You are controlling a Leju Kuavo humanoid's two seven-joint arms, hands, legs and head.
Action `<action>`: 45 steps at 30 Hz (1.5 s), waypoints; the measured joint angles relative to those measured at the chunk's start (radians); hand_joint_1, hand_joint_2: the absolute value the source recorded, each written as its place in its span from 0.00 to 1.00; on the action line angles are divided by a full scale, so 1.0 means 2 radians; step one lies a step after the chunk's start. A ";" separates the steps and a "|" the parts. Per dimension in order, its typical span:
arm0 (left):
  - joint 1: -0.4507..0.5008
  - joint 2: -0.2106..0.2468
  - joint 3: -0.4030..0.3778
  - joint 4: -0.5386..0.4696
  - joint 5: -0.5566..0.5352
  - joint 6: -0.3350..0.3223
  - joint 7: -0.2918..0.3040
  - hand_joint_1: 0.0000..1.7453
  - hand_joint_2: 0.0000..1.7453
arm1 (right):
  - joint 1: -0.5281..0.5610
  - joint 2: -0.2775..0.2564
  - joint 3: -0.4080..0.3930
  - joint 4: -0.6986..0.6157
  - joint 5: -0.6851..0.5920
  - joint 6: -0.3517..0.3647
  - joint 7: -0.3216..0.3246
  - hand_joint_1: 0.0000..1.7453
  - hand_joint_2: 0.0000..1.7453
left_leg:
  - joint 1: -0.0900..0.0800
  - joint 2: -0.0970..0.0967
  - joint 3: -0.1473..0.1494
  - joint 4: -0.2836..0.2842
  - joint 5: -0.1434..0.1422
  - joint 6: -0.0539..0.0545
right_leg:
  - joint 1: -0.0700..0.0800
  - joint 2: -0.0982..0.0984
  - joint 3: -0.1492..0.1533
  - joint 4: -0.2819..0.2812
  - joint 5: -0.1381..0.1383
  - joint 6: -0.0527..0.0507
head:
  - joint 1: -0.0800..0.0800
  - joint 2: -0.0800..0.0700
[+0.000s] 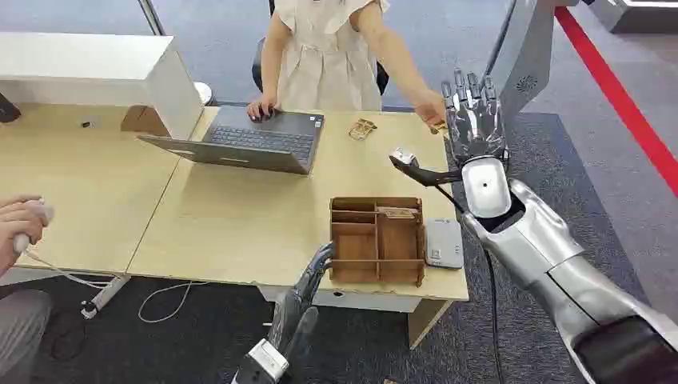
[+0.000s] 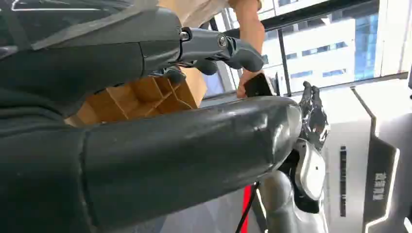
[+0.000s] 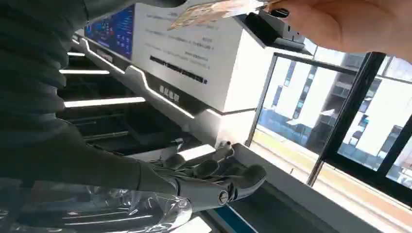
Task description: Pass the card to the sensor for recognition and then transmit it.
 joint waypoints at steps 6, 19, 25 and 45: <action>0.000 0.000 0.000 0.000 0.001 0.006 0.000 0.00 0.00 | 0.000 0.001 0.000 0.003 0.000 0.020 -0.015 0.00 1.00 | 0.000 0.000 0.000 0.000 0.000 0.000 | 0.000 0.000 0.000 0.000 0.000 0.000 | 0.000 0.000; 0.000 0.000 0.000 0.000 0.002 0.003 -0.001 0.00 0.00 | 0.005 0.008 -0.004 0.021 -0.002 0.055 -0.037 0.02 1.00 | 0.000 0.000 0.000 0.000 0.000 0.000 | 0.000 0.000 0.000 0.000 0.000 0.000 | 0.000 0.000; 0.000 0.000 0.000 0.000 0.002 -0.002 -0.001 0.00 0.00 | 0.008 0.008 -0.006 0.025 -0.002 0.056 -0.037 1.00 1.00 | 0.000 0.000 0.000 0.000 0.000 0.000 | 0.000 0.000 0.000 0.000 0.000 0.000 | 0.000 0.000; 0.000 0.000 0.000 0.000 0.002 0.001 -0.001 0.00 0.00 | 0.017 0.006 -0.029 0.027 -0.002 0.048 -0.035 1.00 1.00 | 0.000 0.000 0.000 0.000 0.000 0.000 | 0.000 0.000 0.000 0.000 0.000 0.000 | 0.000 0.000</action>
